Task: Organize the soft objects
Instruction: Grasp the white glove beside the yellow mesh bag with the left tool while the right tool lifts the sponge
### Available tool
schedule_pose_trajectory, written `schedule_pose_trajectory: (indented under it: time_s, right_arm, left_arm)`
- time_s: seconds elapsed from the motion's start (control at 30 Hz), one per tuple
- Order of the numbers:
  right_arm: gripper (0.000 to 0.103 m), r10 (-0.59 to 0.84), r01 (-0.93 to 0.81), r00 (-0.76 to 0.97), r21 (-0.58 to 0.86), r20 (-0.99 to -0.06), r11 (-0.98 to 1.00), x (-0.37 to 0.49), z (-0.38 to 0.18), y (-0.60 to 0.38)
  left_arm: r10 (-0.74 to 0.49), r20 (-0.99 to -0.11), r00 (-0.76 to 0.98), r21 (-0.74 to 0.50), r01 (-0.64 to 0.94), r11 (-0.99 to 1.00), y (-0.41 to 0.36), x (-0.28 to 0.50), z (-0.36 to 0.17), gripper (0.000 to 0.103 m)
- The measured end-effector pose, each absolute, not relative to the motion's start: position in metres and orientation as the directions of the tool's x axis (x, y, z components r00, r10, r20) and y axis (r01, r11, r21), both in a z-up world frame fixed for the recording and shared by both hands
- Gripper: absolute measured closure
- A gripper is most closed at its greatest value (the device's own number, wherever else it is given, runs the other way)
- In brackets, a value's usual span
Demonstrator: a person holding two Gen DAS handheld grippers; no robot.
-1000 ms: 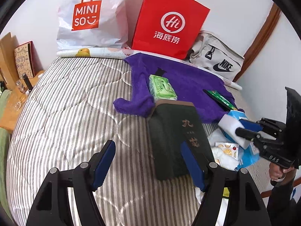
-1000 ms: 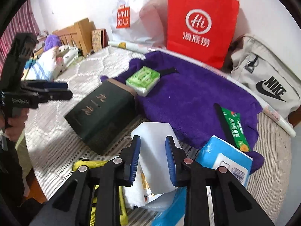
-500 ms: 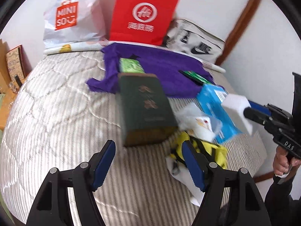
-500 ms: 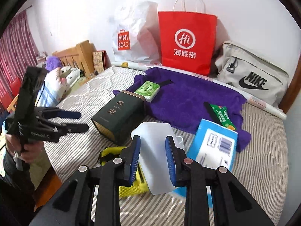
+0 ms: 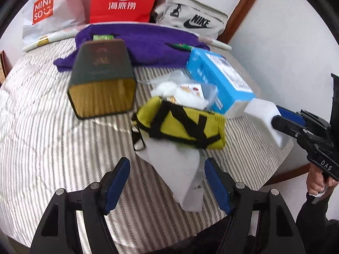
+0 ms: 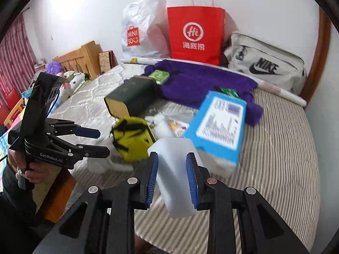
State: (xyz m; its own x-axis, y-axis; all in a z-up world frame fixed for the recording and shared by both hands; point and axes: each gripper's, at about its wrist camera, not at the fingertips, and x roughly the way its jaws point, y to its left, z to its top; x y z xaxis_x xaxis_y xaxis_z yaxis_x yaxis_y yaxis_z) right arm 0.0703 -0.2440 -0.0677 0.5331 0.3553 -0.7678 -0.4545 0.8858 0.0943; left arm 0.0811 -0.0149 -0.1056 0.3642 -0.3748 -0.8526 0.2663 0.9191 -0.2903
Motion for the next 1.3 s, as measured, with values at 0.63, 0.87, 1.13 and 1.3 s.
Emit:
schedule_pose_trajectory:
  time_s: [0.63, 0.87, 1.13, 1.3]
  right_arm:
    - [0.064, 0.271, -0.388, 0.545, 0.047, -0.793, 0.92, 0.07, -0.122, -0.256]
    - [0.045, 0.261, -0.386, 0.562, 0.03, -0.785, 0.922, 0.07, -0.12, -0.255]
    - [0.037, 0.213, -0.395, 0.528, -0.016, -0.822, 0.918, 0.072, -0.135, -0.251]
    - [0.042, 0.197, -0.393, 0.506, -0.021, -0.84, 0.919, 0.073, -0.148, -0.248]
  left_arm:
    - [-0.453, -0.793, 0.408, -0.403, 0.206, 0.892, 0.006, 0.082, -0.12, 0.086]
    - [-0.443, -0.761, 0.473, -0.395, 0.203, 0.896, 0.028, 0.077, -0.101, 0.09]
    - [-0.428, -0.744, 0.513, -0.387, 0.191, 0.902, 0.043, 0.078, -0.09, 0.09]
    - [-0.431, -0.723, 0.539, -0.395, 0.189, 0.899, 0.053, 0.076, -0.082, 0.091]
